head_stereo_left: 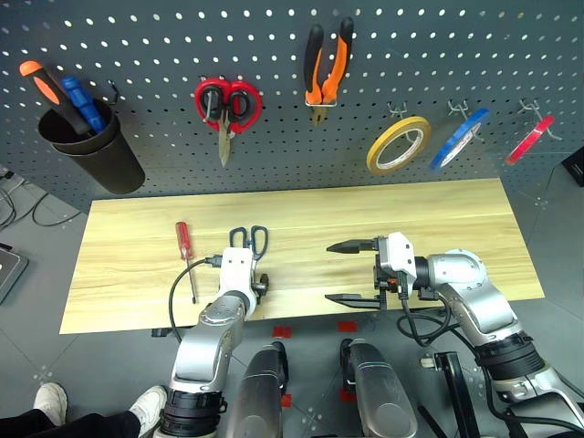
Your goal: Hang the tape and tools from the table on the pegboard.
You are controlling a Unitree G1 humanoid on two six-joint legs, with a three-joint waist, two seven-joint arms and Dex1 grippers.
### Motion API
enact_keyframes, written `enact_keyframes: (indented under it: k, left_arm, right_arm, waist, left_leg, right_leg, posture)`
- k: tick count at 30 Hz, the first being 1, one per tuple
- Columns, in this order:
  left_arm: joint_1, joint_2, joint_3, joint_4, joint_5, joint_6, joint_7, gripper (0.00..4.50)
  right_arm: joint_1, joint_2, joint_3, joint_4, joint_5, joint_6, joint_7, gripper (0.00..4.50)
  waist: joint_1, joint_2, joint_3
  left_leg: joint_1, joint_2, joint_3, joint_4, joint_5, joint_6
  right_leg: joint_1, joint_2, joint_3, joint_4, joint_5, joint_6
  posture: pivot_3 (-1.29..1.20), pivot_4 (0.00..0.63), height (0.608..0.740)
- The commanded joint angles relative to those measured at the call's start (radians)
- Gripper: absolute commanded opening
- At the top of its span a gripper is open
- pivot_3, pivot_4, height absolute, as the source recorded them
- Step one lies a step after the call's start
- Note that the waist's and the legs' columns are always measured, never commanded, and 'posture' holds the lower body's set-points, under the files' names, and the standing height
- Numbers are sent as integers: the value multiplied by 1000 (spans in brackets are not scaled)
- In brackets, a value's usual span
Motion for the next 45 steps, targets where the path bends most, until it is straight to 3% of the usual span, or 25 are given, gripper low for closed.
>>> enact_keyframes:
  k: [1,6,13,19,25,30,38,45]
  left_arm:
    - [38,-15,32,-13,-7,28,0,2050]
    - [47,-25,47,-22,-8,39,-11,559]
    - [39,-15,55,-16,-6,37,-24,542]
    - [67,40,11,-82,20,-25,-72,542]
    - [172,216,-124,-253,140,-157,-123,542]
    - [248,319,-158,-338,241,-343,-135,542]
    - [320,382,-126,-371,442,-597,-69,542]
    - [233,360,-36,-365,499,-716,-41,542]
  right_arm:
    - [0,1,5,-21,5,-14,14,4500]
    - [-4,3,4,-20,4,-11,11,4500]
    - [-28,19,4,5,-1,-1,0,4500]
    - [-36,19,-15,9,9,-5,6,4500]
    - [-34,11,-79,-58,109,51,9,4500]
    - [-63,28,-143,-141,186,145,-75,4500]
    - [-112,94,-193,-240,249,250,-241,4500]
    - [-169,160,-216,-223,284,258,-311,4500]
  waist:
    - [0,0,0]
    - [0,0,0]
    - [0,0,1]
    - [0,0,0]
    - [1,0,-1]
    - [2,0,-12]
    - [1,-1,-80]
    - [8,-4,-137]
  left_leg:
    - [0,0,0,0,0,0]
    - [0,0,0,-1,0,0]
    - [0,0,0,-1,0,0]
    - [0,0,0,-2,0,-1]
    - [-3,0,-2,-3,4,-8]
    - [-5,0,-5,-4,6,-12]
    - [-17,0,-5,-4,8,-15]
    - [-17,-1,-5,-3,8,-14]
  right_leg:
    - [0,0,0,0,0,0]
    - [0,0,0,0,0,0]
    - [0,0,0,-1,0,0]
    - [-1,0,0,-1,0,0]
    - [-3,0,-1,-2,0,0]
    - [-4,0,-3,-2,0,0]
    - [-16,0,-5,-2,0,0]
    - [-15,1,-5,-2,0,0]
  posture:
    - [-135,465,740]
    - [-132,463,740]
    - [-125,458,740]
    - [-127,408,740]
    - [-134,334,740]
    - [-139,271,740]
    - [-145,188,740]
    - [-132,145,740]
